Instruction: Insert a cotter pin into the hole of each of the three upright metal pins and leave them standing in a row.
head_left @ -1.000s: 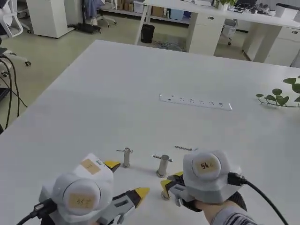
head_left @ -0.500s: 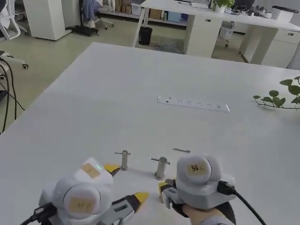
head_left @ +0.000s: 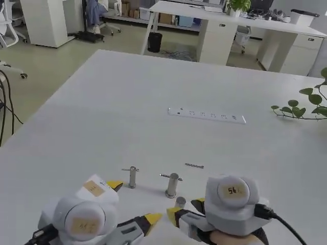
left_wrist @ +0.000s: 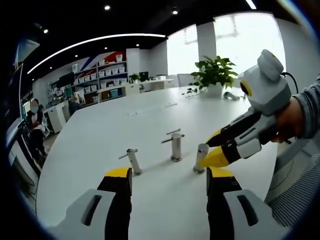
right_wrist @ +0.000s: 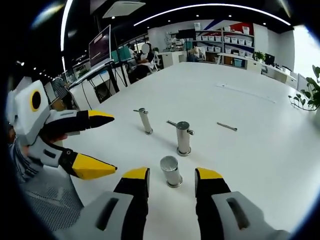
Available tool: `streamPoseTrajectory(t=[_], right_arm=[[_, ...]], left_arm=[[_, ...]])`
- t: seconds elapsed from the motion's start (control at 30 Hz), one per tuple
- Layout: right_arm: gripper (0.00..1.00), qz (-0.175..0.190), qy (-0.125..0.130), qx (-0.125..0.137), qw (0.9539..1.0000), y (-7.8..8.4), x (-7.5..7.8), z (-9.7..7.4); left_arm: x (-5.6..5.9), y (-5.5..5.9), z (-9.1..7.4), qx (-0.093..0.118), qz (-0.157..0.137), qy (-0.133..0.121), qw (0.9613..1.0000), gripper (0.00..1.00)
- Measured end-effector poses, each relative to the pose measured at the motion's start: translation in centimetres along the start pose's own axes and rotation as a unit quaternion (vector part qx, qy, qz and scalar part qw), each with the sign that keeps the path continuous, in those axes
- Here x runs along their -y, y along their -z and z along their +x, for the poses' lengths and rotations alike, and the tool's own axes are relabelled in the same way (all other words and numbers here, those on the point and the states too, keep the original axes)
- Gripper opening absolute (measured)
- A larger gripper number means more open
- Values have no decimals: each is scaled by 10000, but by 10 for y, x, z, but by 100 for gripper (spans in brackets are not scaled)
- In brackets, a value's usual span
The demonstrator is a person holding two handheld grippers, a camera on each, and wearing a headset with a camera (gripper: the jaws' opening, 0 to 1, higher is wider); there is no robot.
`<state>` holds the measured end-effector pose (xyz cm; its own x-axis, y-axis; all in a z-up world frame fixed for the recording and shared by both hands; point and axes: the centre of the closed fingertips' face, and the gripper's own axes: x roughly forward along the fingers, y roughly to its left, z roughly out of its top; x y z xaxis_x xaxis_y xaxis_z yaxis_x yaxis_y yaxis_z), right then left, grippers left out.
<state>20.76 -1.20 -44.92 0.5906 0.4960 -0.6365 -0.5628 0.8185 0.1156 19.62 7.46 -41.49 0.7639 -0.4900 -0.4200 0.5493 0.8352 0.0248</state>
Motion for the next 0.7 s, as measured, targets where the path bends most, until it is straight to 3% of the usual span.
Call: streamPoseTrajectory(t=[0.07, 0.17, 0.27, 0.47, 0.63, 0.7], right_arm=[[33, -293, -103, -58, 9995, 3, 1, -4], [32, -364, -259, -64, 9990, 5, 3, -9], [32, -684, -323, -200, 9969, 9, 13, -14], [31, -842, -525, -342, 9945, 6, 30, -21], [31, -1290, -649, -562, 9879, 2, 47, -21], [32, -1177, -739, -626, 9883, -1, 52, -19]], left_arm=[[0, -1, 0, 21, -14, -13, 10000, 61], [1, -3, 1, 77, -26, 14, 10000, 67], [3, -4, 2, 107, -37, 53, 9999, 70], [2, -3, 2, 75, -34, -3, 10000, 79], [1, -1, 3, 36, -50, -37, 10000, 86], [-1, 0, 3, 21, -46, -70, 10000, 89]])
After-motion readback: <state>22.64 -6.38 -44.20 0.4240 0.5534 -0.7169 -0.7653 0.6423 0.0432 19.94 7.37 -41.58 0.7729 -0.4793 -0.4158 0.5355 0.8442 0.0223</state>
